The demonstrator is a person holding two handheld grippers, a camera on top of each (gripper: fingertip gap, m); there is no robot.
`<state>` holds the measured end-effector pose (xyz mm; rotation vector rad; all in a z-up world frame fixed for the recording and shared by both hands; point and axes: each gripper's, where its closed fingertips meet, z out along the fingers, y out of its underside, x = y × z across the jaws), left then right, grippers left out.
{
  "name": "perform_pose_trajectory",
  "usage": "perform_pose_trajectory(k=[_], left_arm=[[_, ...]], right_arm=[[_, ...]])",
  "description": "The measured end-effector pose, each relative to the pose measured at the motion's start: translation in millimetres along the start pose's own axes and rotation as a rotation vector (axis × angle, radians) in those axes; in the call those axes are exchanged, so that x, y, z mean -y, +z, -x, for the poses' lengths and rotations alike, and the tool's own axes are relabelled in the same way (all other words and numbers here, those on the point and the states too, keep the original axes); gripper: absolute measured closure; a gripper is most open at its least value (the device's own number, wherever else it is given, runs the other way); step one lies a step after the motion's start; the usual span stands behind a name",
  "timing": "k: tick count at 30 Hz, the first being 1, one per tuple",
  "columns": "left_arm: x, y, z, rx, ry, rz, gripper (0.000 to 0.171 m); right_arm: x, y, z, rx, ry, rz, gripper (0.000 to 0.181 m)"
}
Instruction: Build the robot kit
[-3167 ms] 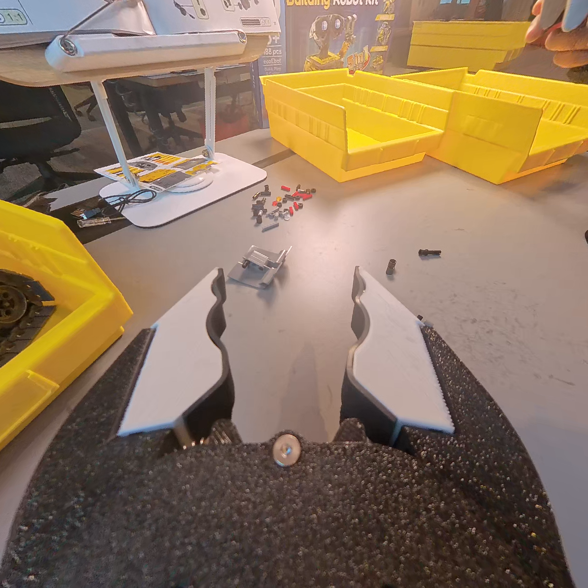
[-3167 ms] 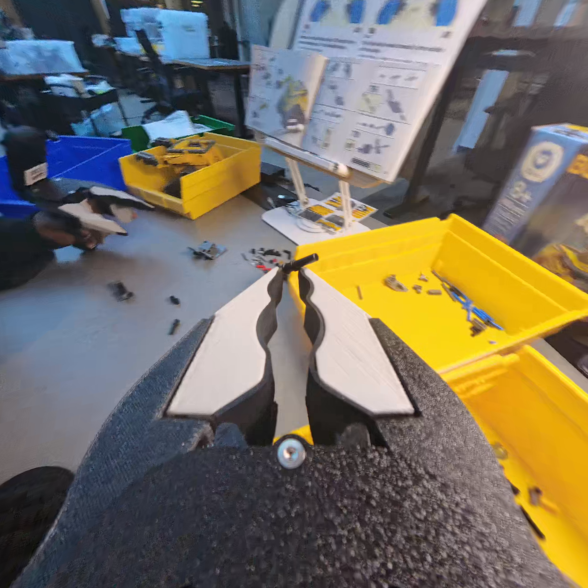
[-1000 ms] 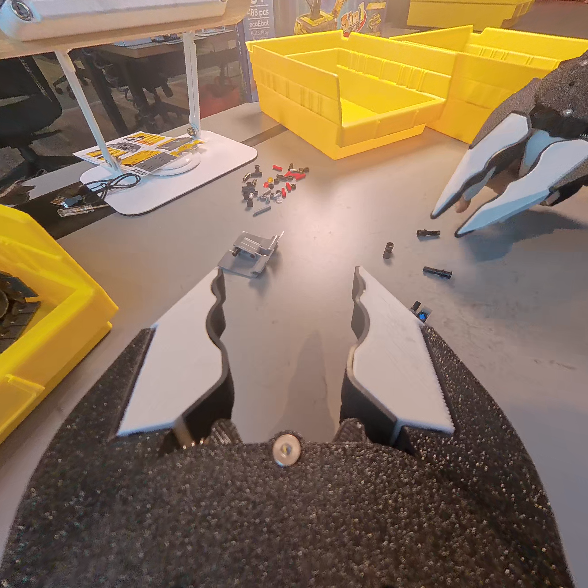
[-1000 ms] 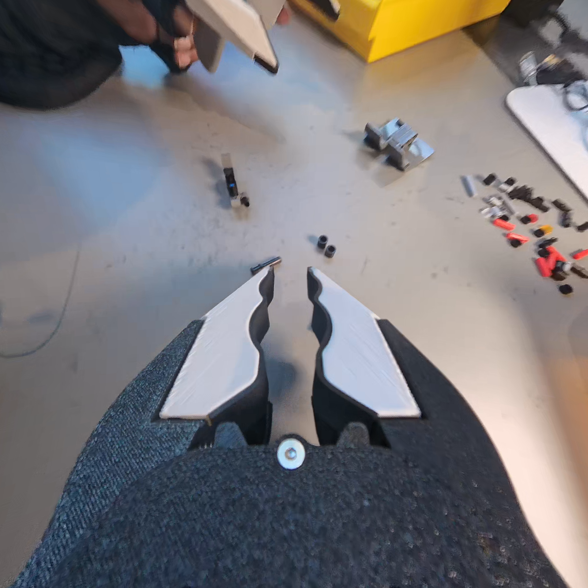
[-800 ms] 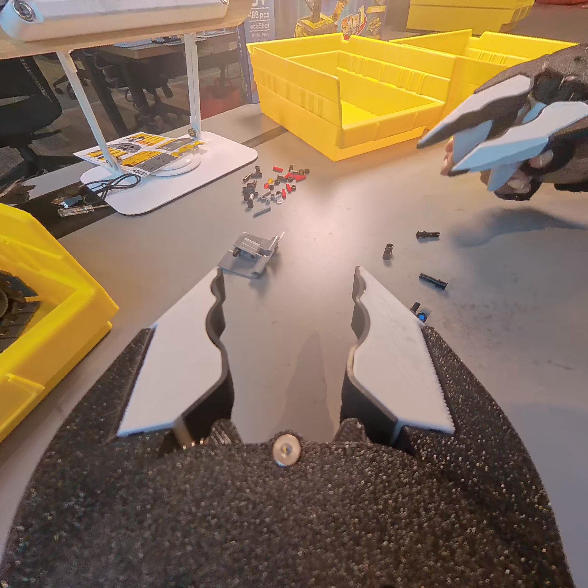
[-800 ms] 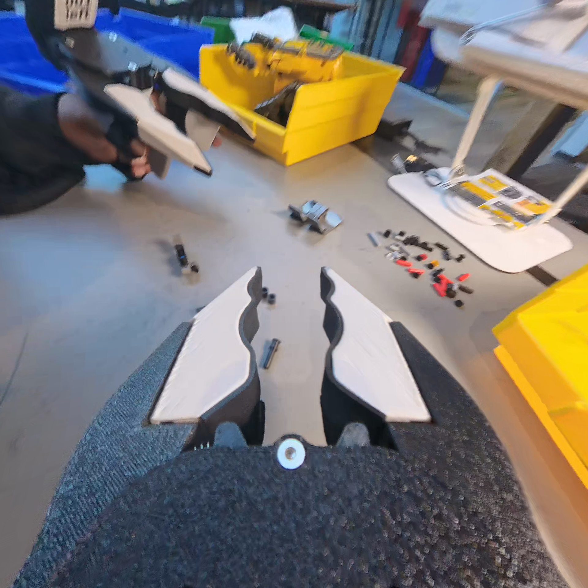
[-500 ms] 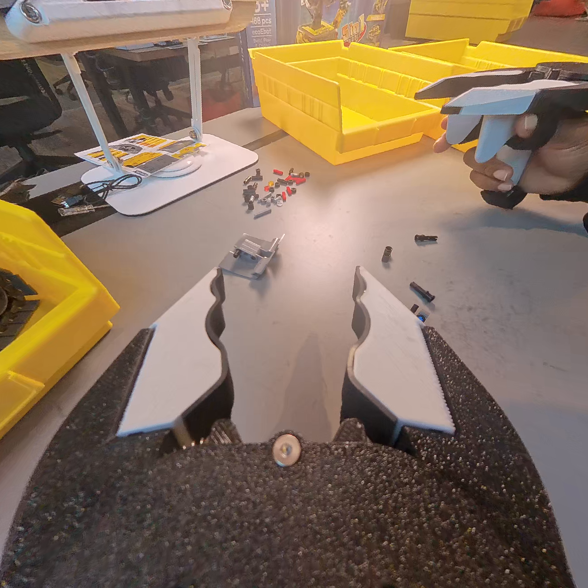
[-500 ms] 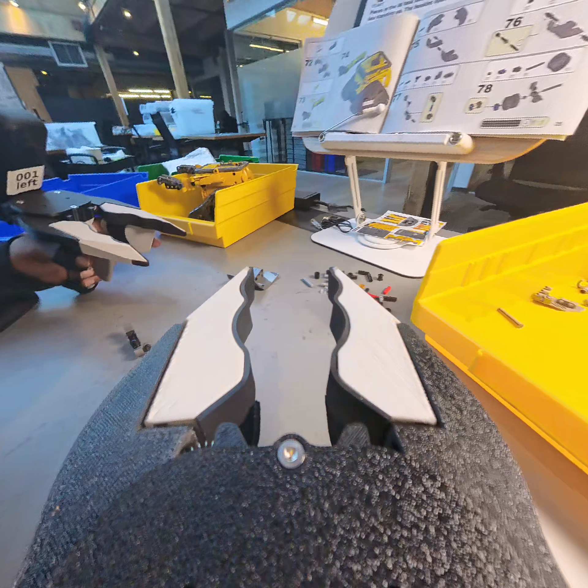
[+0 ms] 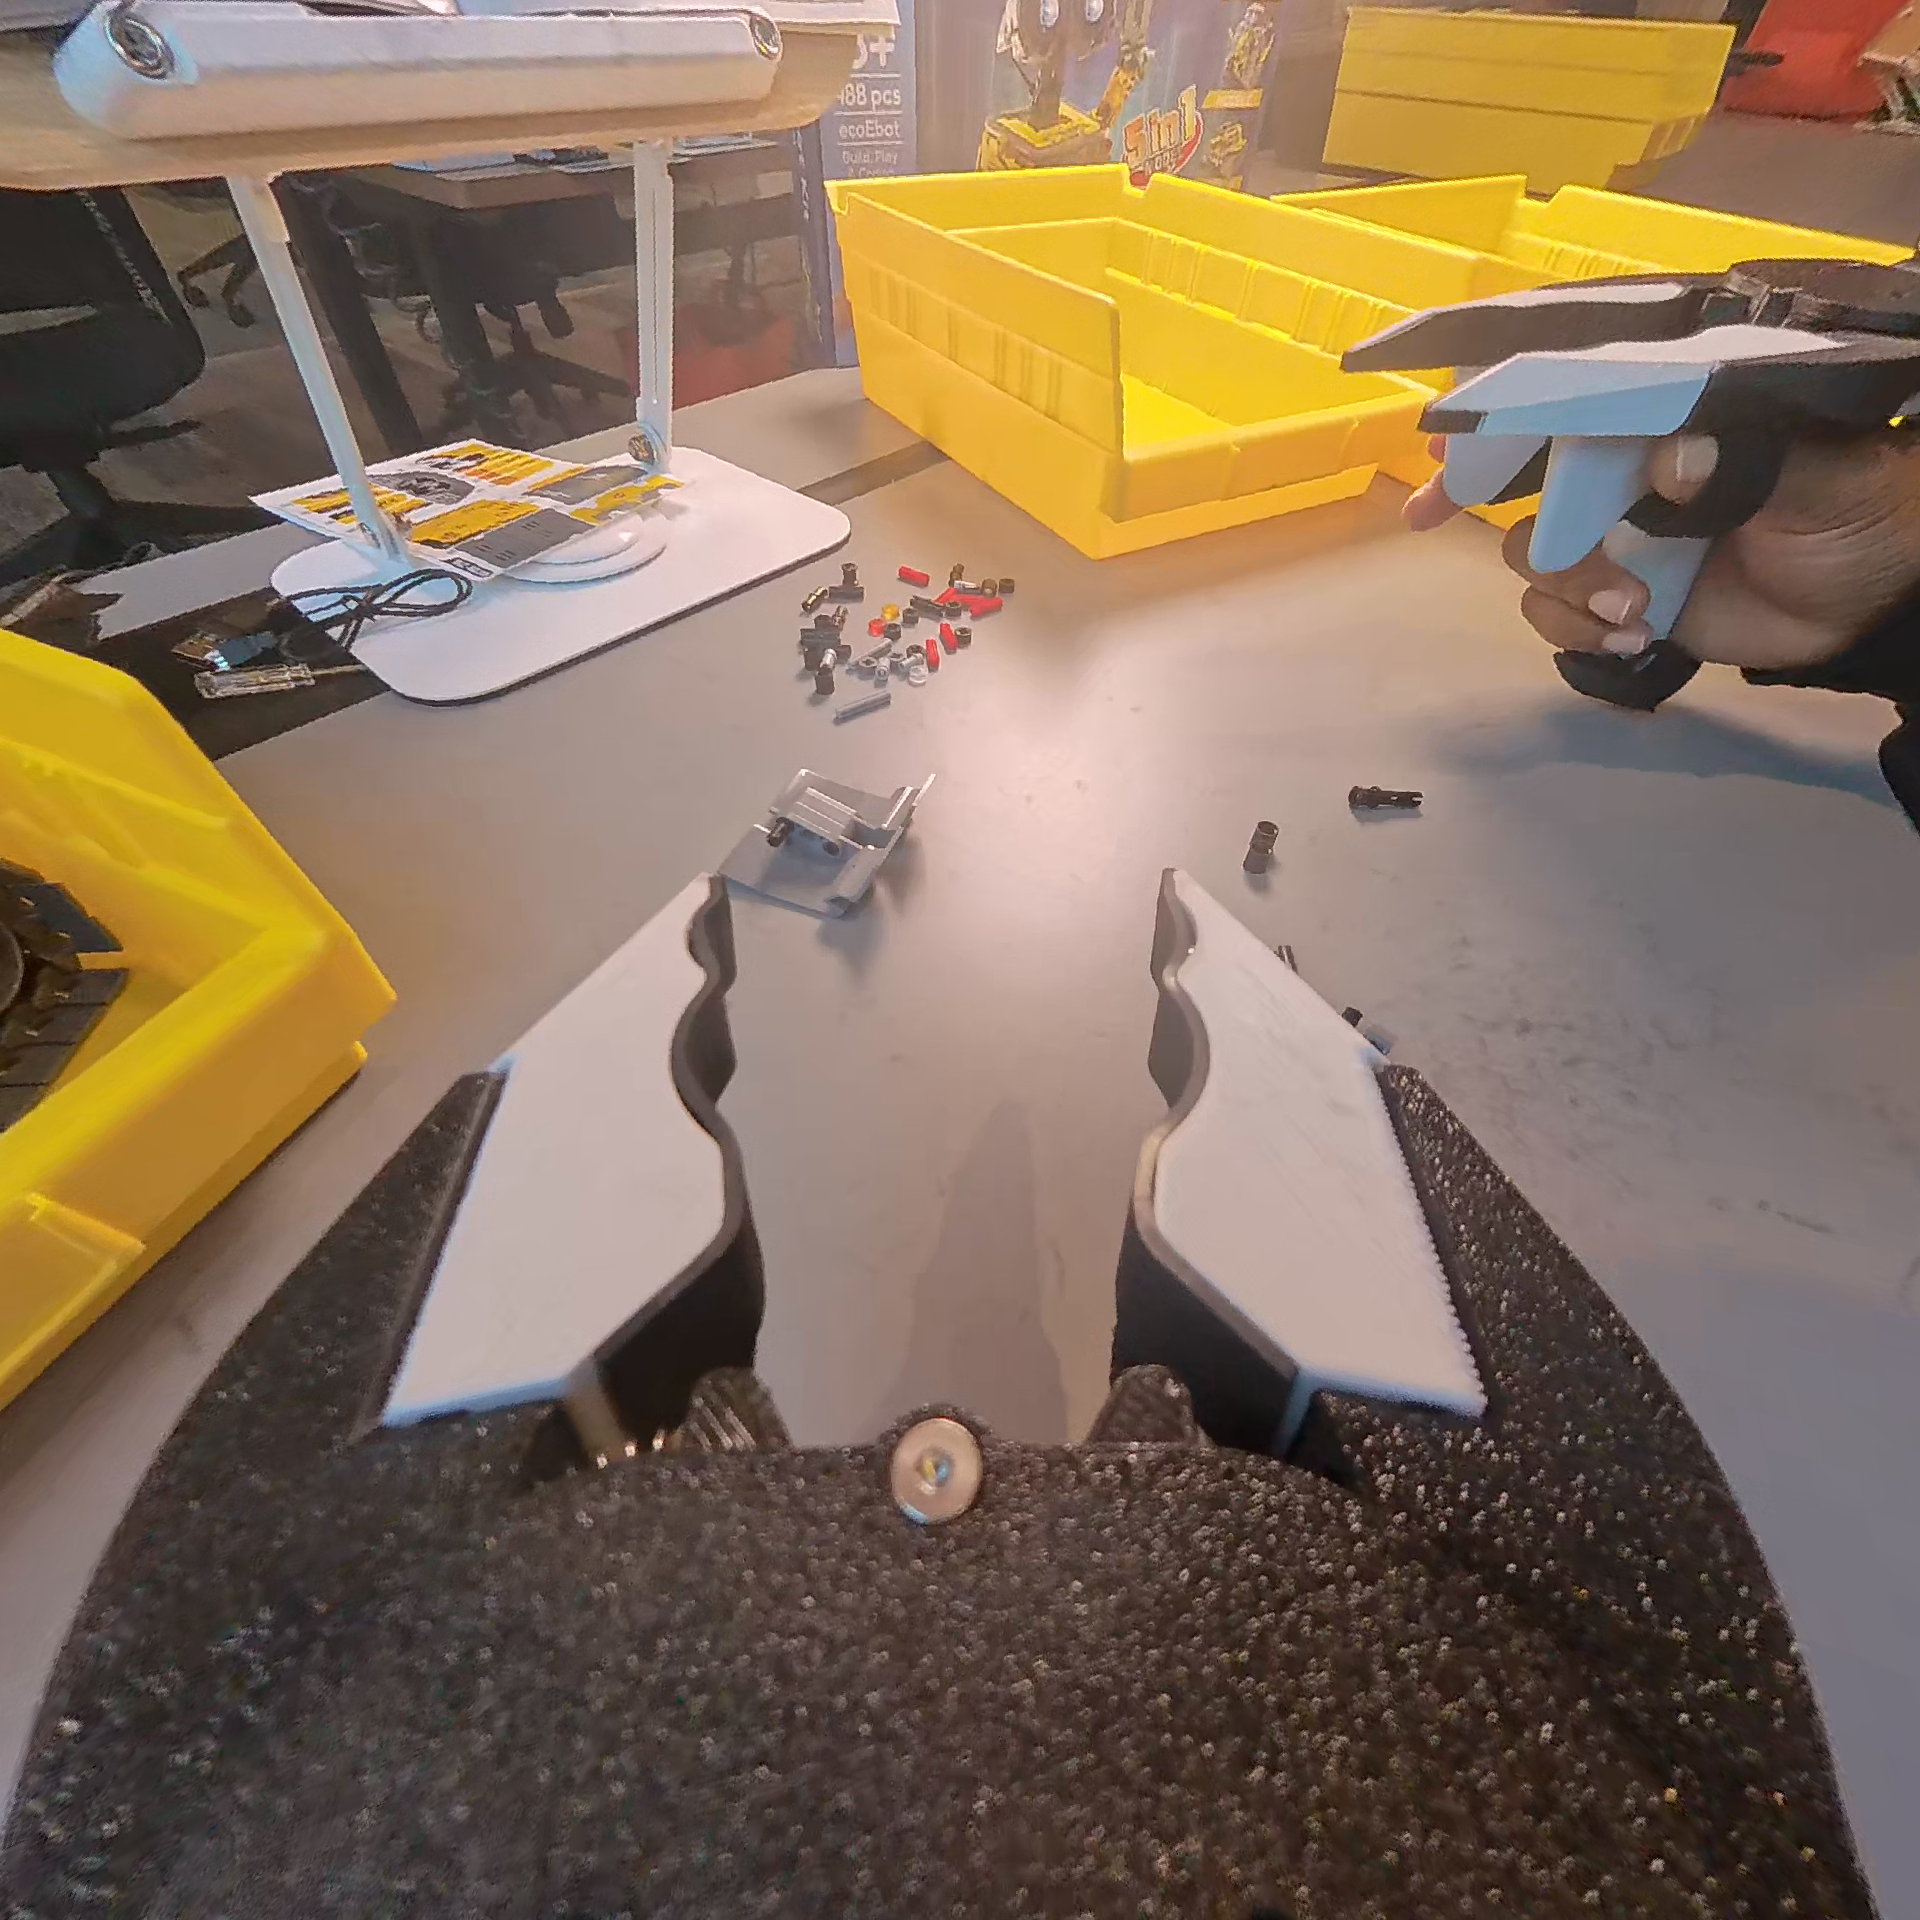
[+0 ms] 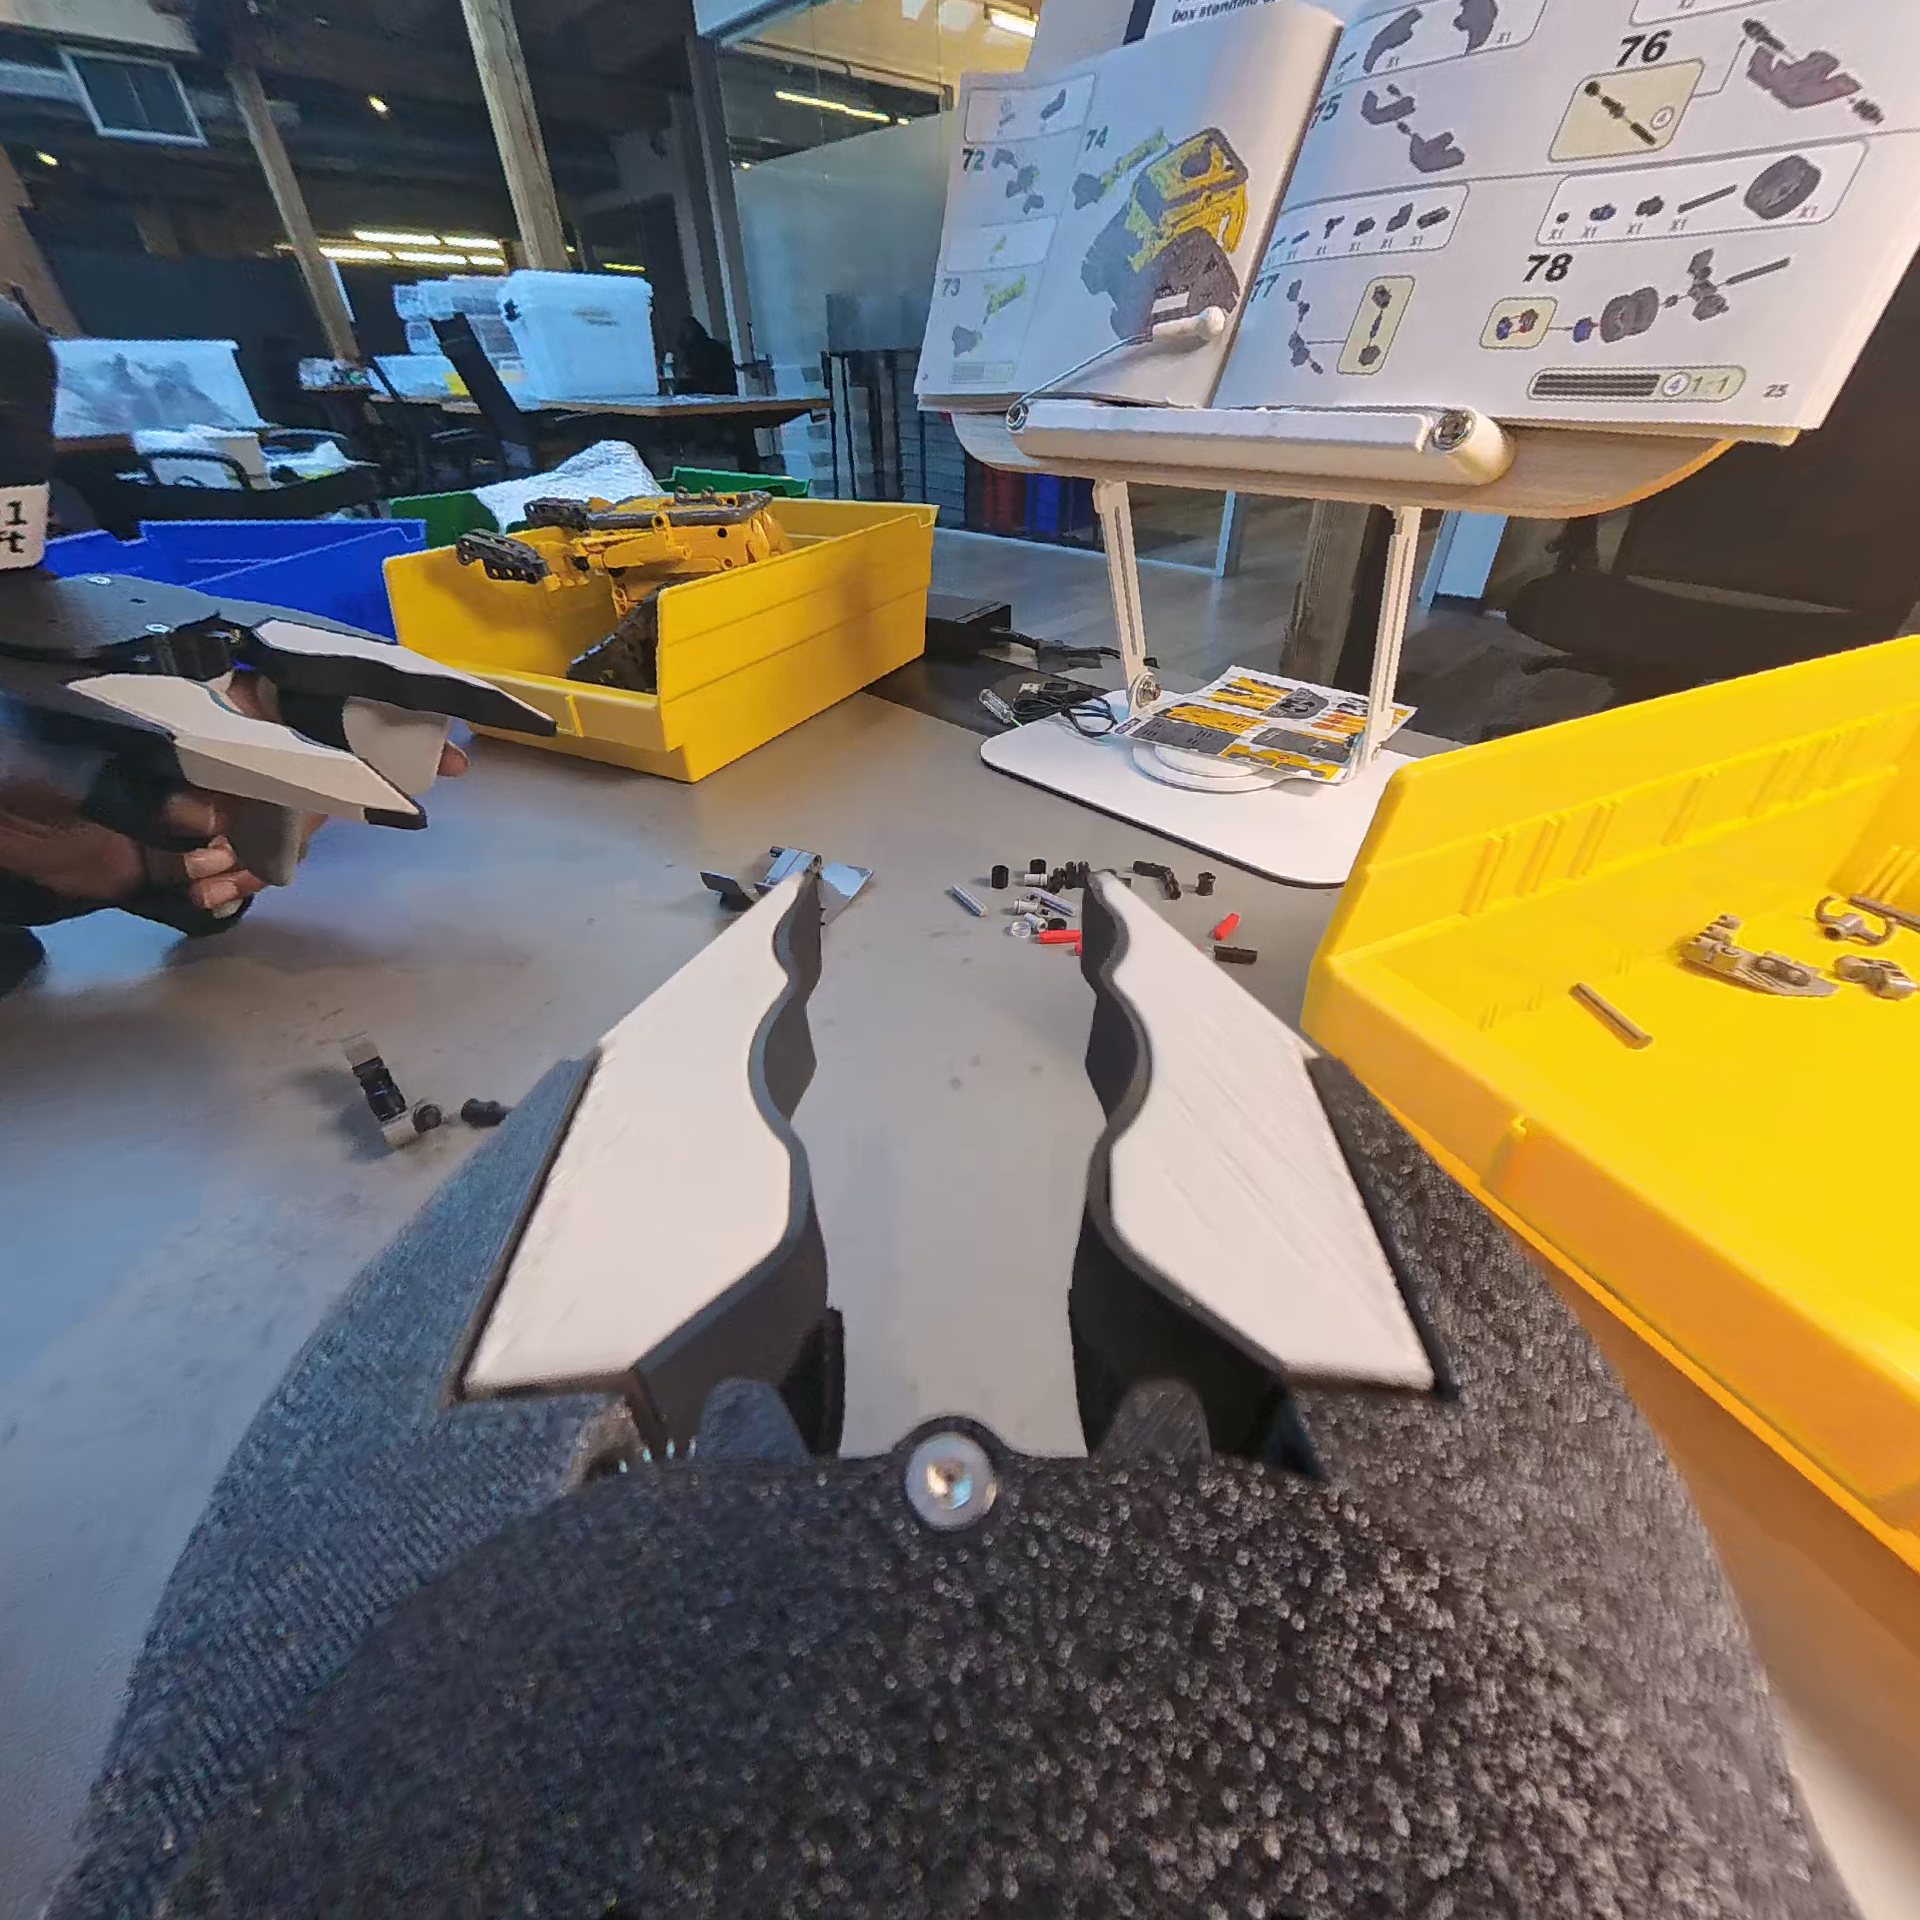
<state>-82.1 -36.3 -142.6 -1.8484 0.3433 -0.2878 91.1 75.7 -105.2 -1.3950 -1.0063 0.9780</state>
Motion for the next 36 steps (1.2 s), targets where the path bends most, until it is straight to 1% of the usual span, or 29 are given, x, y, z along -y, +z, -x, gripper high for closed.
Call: perform_pose_trajectory(k=[16,36], left_arm=[[-0.8,0.6,-2.1,0.0,0.019,0.007,0.091],[-2.4,2.0,-3.0,0.001,0.029,0.019,0.091]], right_arm=[[-0.2,0.0,-0.4,-0.014,-0.036,0.009,0.13],[-7.6,4.2,3.6,0.0,-0.059,0.046,0.13]])
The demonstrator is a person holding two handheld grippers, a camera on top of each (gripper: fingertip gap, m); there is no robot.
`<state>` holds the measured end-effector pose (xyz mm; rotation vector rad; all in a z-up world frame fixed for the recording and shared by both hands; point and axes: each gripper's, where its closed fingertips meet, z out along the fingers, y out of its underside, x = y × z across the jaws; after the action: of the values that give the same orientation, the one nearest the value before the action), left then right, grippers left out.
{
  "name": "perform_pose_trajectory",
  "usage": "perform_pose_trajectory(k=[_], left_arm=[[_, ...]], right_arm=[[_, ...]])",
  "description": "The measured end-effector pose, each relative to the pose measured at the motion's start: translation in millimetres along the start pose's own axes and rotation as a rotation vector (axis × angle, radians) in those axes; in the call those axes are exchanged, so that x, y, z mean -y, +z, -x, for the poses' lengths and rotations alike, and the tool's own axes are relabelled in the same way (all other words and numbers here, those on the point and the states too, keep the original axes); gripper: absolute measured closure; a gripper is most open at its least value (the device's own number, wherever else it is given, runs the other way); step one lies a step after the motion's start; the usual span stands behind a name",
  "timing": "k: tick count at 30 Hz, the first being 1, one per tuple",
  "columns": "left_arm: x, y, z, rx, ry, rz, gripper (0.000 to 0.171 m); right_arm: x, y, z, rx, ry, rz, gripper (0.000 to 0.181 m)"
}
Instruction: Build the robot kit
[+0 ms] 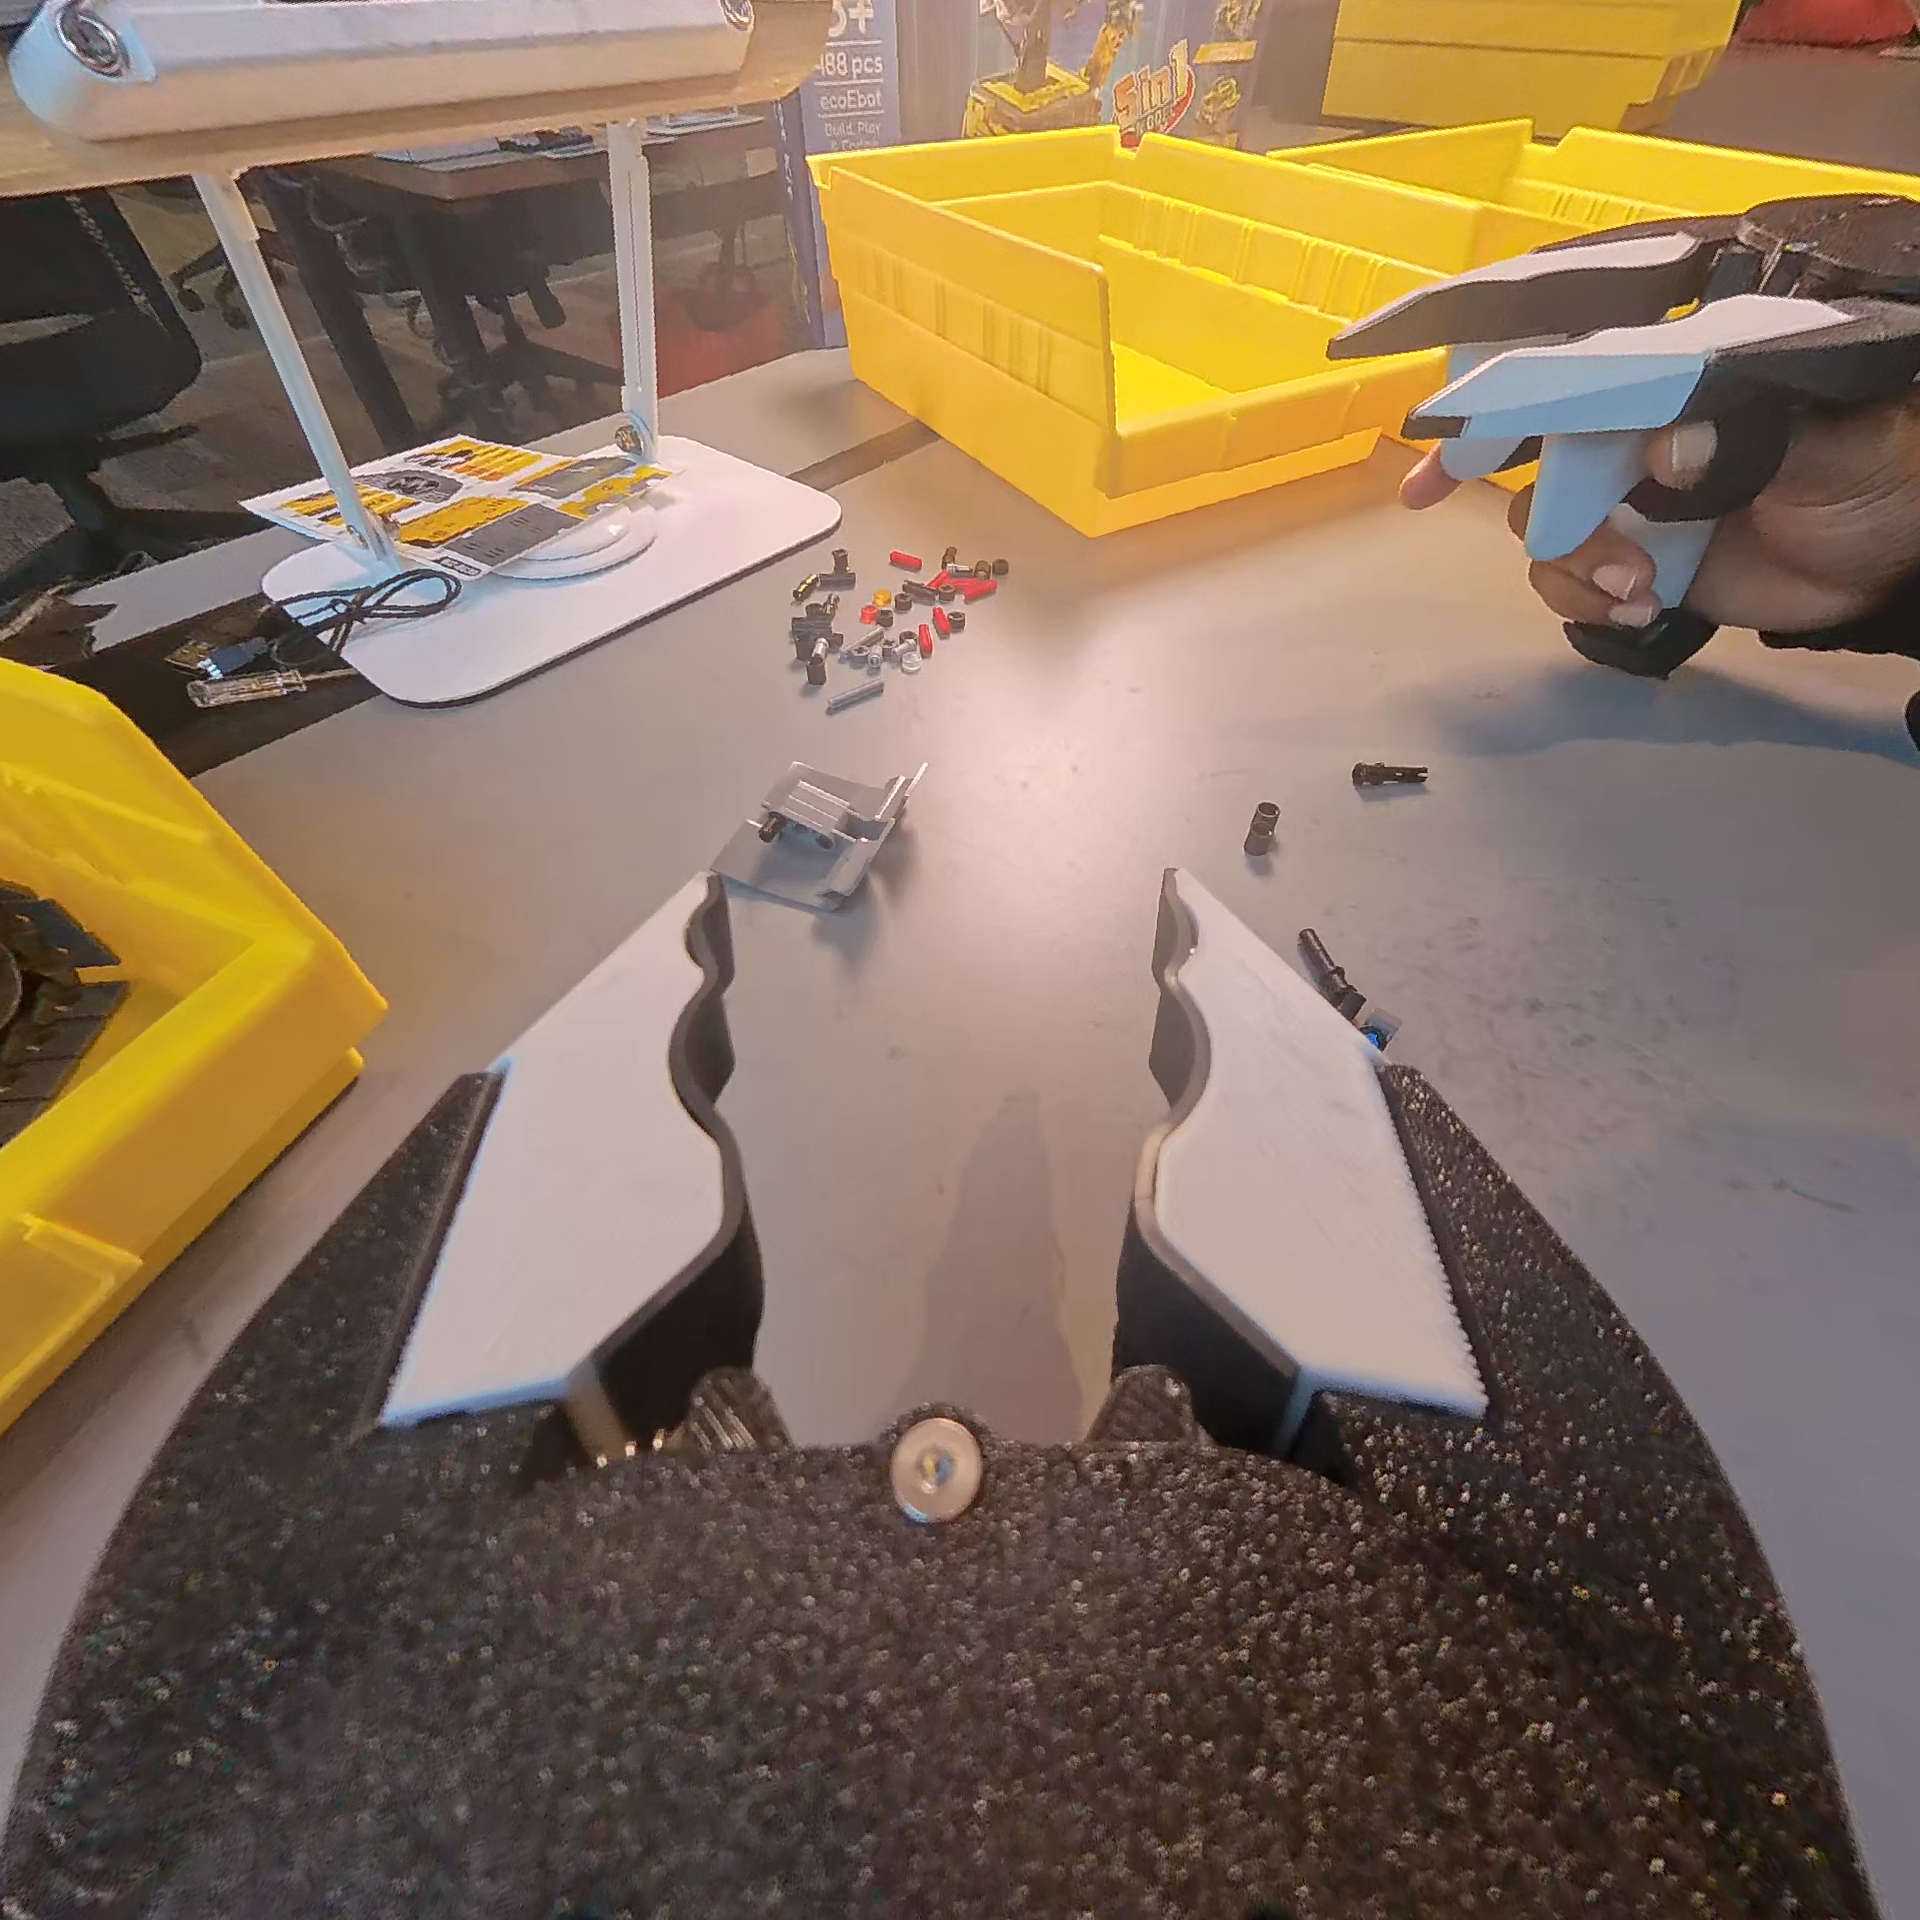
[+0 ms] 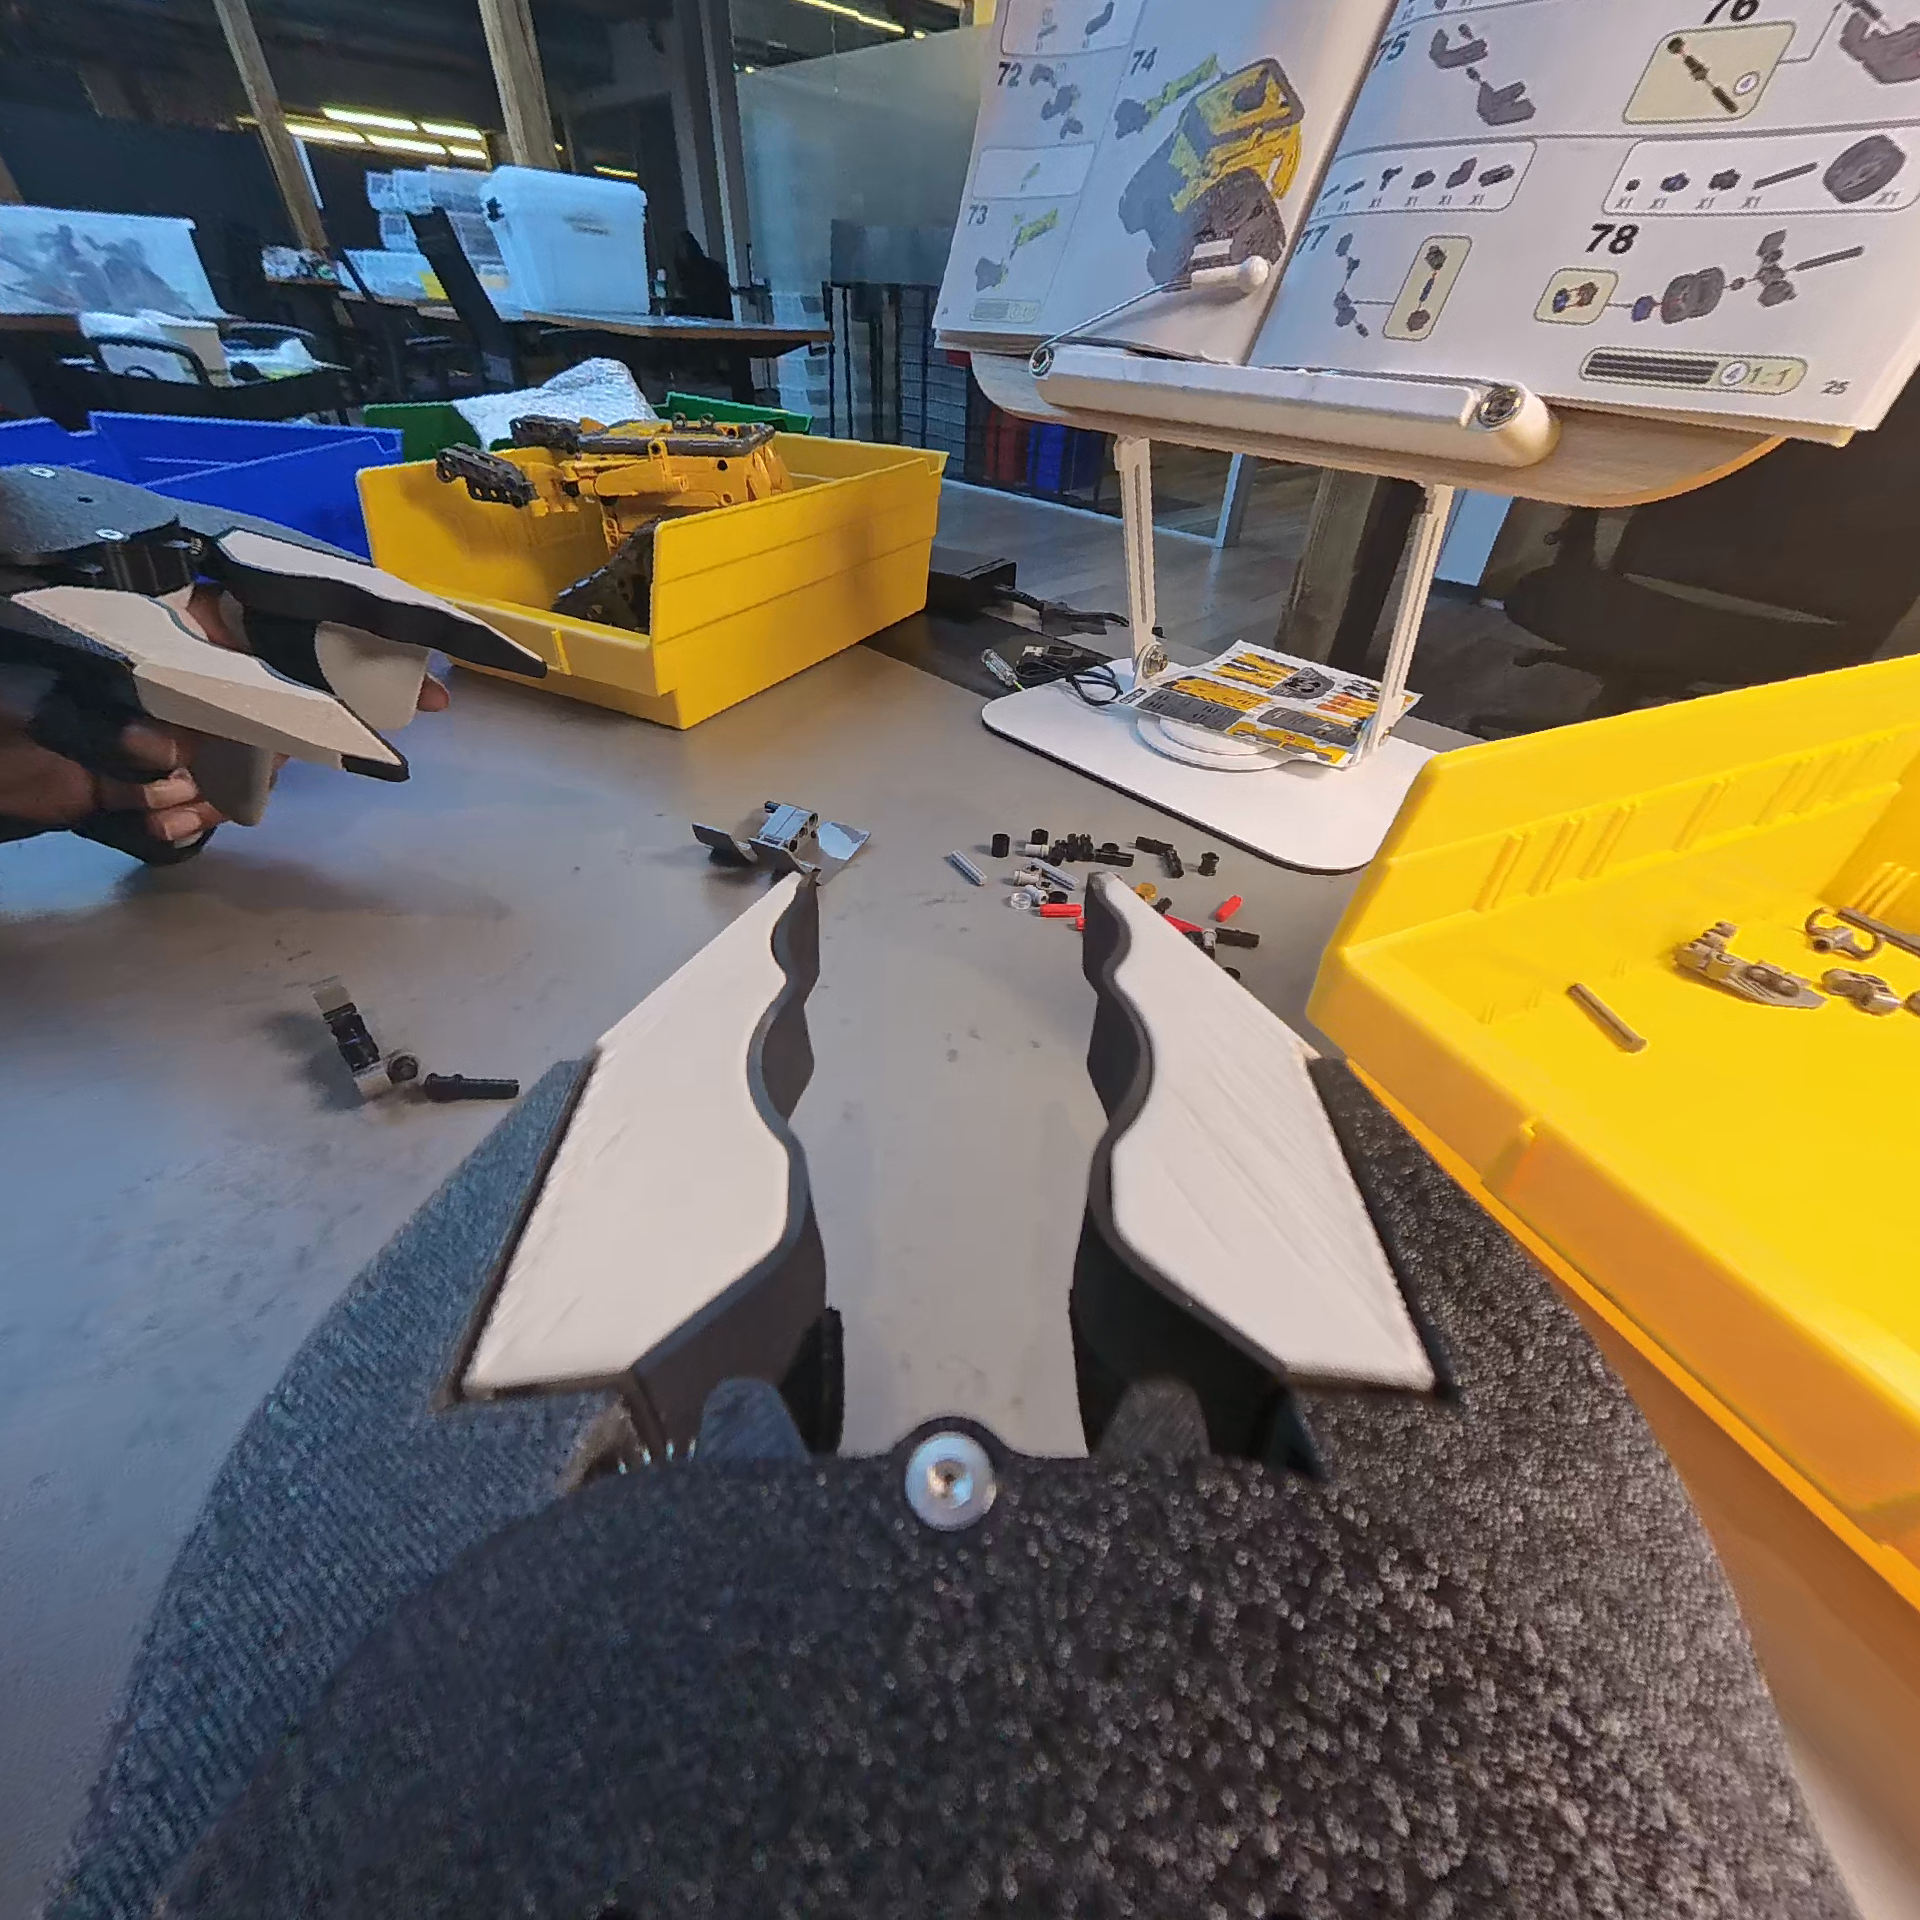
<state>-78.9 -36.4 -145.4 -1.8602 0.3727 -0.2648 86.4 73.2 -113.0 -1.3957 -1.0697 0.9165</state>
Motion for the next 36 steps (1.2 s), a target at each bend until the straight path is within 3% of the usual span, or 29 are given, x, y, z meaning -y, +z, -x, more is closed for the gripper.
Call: perform_pose_trajectory(k=[4,7,10,13,16,20,23,29,36], left_arm=[[-0.4,0.4,-0.3,0.001,0.003,0.003,0.091],[-0.8,0.8,1.1,0.004,-0.002,0.006,0.091],[-0.8,0.9,2.9,0.007,-0.01,0.007,0.091],[-0.9,2.0,1.5,-0.004,-0.013,0.01,0.091],[-0.3,3.7,-3.0,-0.021,-0.01,0.009,0.091],[-1.3,4.6,-5.1,-0.022,0.007,0.017,0.091],[-0.5,3.8,-3.9,-0.019,0.0,0.011,0.091],[-0.5,2.9,-0.4,-0.012,-0.014,0.009,0.091],[-1.4,3.6,-0.6,-0.012,-0.011,0.016,0.091]], right_arm=[[3.3,-1.4,-0.3,-0.009,-0.015,-0.008,0.132],[40.3,-19.2,-5.0,-0.039,-0.07,-0.085,0.15],[107.5,-72.6,-50.7,-0.208,-0.184,-0.132,0.161],[121.9,-134.3,-117.1,-0.341,-0.158,0.013,0.171],[73.2,-168.0,-168.5,-0.357,-0.078,0.284,0.171],[-33.7,-183.4,-185.7,-0.22,-0.038,0.736,0.166],[-86.3,-194.9,-192.1,-0.151,-0.037,0.964,0.166],[-120.0,-204.5,-201.9,-0.104,-0.031,1.134,0.166],[-125.8,-206.5,-203.1,-0.057,0.066,1.137,0.17]])
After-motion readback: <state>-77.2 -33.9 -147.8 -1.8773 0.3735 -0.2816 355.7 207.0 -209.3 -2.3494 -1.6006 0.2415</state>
